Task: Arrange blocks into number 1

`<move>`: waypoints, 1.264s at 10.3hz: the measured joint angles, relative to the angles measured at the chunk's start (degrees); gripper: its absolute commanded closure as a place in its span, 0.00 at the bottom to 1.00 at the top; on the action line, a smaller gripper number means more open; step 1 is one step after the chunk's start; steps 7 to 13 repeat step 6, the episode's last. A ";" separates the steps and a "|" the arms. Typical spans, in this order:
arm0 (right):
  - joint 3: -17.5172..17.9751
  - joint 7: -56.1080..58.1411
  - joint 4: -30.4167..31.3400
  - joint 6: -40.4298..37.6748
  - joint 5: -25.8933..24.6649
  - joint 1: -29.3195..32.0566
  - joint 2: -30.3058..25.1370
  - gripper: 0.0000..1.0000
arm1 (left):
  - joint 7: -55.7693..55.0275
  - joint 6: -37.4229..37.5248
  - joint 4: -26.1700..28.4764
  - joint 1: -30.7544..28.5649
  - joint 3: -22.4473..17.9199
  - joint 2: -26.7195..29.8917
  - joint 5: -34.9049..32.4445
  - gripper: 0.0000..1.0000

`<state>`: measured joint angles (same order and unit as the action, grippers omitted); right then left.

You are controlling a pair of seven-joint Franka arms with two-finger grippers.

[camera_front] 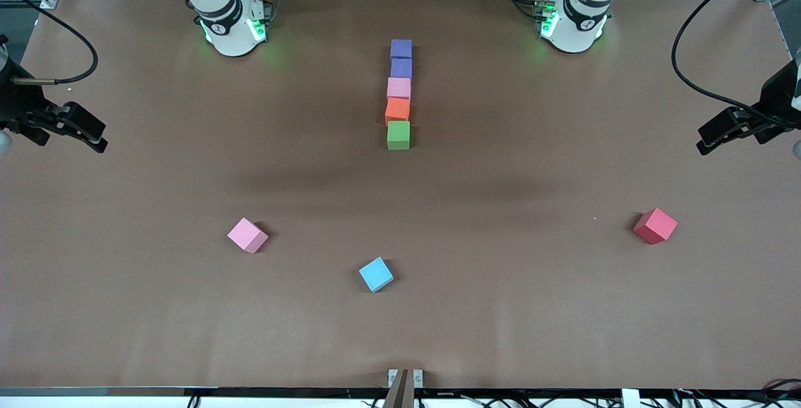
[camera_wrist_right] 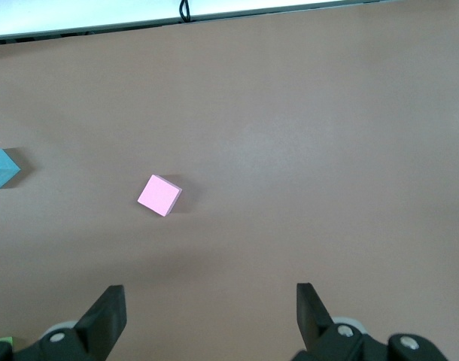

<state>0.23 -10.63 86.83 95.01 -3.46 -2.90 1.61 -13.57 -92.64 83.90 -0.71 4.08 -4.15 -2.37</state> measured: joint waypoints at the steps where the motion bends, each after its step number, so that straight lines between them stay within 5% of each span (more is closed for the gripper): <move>1: 0.00 0.00 0.00 0.00 0.00 0.00 0.00 0.00 | 0.49 0.58 0.00 0.60 0.17 0.15 0.16 0.00; 13: 0.00 0.02 0.00 -0.01 0.00 0.00 0.01 0.00 | 7.09 2.19 0.12 2.66 0.28 0.46 0.17 0.00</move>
